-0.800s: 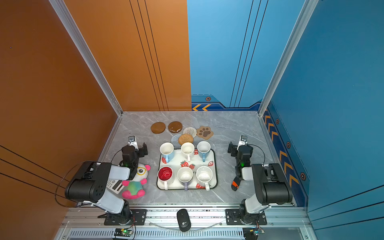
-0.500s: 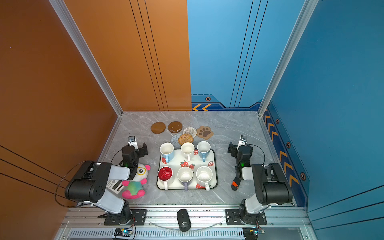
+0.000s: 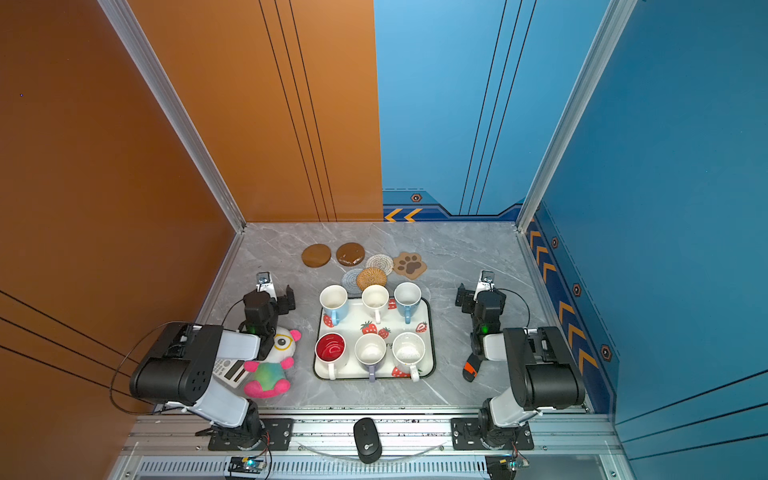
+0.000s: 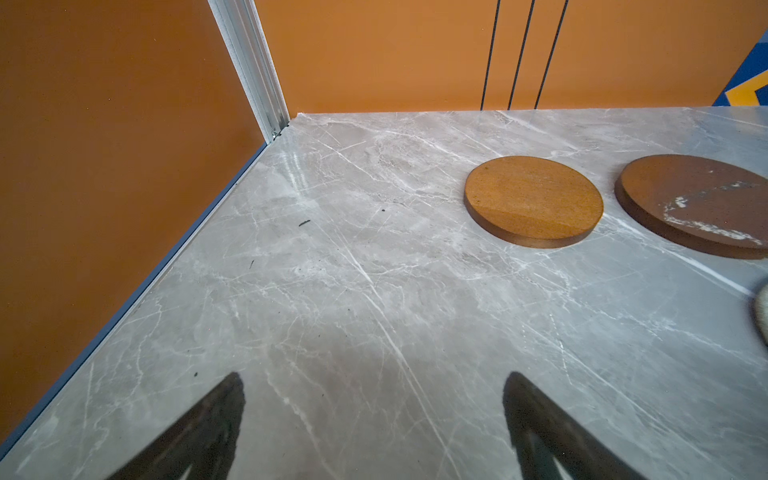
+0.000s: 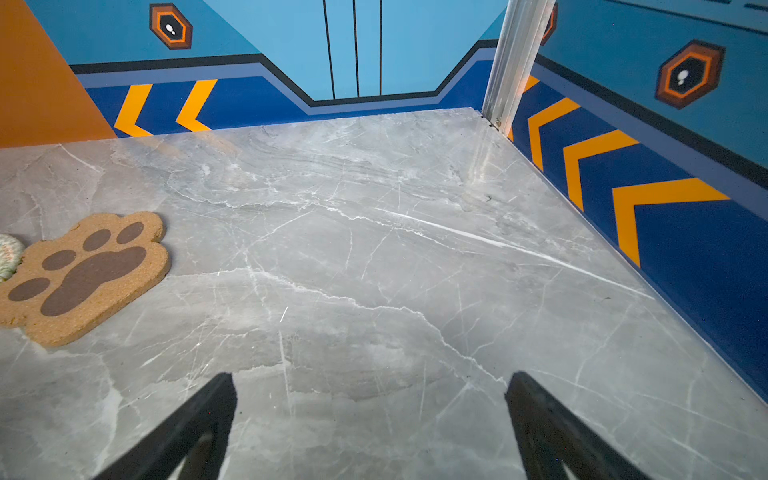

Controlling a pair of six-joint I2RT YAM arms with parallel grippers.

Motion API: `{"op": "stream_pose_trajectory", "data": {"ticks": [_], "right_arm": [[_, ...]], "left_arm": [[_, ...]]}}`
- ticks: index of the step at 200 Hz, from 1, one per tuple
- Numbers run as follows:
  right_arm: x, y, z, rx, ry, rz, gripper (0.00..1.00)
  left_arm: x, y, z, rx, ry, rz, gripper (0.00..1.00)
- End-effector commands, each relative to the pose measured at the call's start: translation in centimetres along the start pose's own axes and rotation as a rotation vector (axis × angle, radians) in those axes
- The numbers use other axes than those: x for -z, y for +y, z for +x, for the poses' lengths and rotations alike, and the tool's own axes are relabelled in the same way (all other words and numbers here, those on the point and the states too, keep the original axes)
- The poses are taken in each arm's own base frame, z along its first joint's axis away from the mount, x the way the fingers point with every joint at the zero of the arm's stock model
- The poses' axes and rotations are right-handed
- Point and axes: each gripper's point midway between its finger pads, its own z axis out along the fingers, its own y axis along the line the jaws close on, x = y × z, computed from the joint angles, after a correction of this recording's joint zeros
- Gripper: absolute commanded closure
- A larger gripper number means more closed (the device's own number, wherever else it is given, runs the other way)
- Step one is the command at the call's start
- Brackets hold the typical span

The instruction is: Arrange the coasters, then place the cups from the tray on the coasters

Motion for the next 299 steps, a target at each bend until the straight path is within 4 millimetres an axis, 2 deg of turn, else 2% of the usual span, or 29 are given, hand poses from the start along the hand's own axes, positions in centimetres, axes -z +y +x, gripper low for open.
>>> {"op": "stream_pose_trajectory", "data": {"ticks": [1, 160, 192, 225, 256, 276, 291, 299], "right_arm": [[-0.2, 0.4, -0.5, 0.010, -0.008, -0.012, 0.00], [-0.3, 0.4, -0.4, 0.011, -0.005, -0.014, 0.00], [-0.3, 0.4, -0.4, 0.011, -0.005, -0.014, 0.00], [-0.3, 0.3, -0.6, 0.010, -0.005, -0.002, 0.00], [0.6, -0.4, -3.3, 0.013, 0.020, 0.051, 0.00], [1.9, -0.3, -6.6, -0.042, 0.009, 0.057, 0.00], [3.0, 0.9, -9.7, -0.095, 0.014, 0.001, 0.01], [3.4, 1.7, -10.6, -0.085, 0.040, -0.030, 0.02]], "left_arm": [[0.0, -0.2, -0.5, -0.009, -0.010, 0.016, 0.02], [0.0, -0.3, -0.5, -0.011, -0.008, 0.013, 0.01], [1.0, -0.5, -2.9, -0.074, 0.015, -0.027, 0.01], [2.7, -0.9, -6.8, -0.053, 0.044, -0.009, 0.00], [4.6, -1.9, -9.8, 0.025, 0.102, 0.069, 0.01], [6.1, -3.2, -11.1, 0.076, 0.129, 0.152, 0.02], [7.2, -4.4, -12.0, 0.116, 0.140, 0.211, 0.03], [7.6, -5.1, -12.5, 0.131, 0.139, 0.245, 0.03]]}}
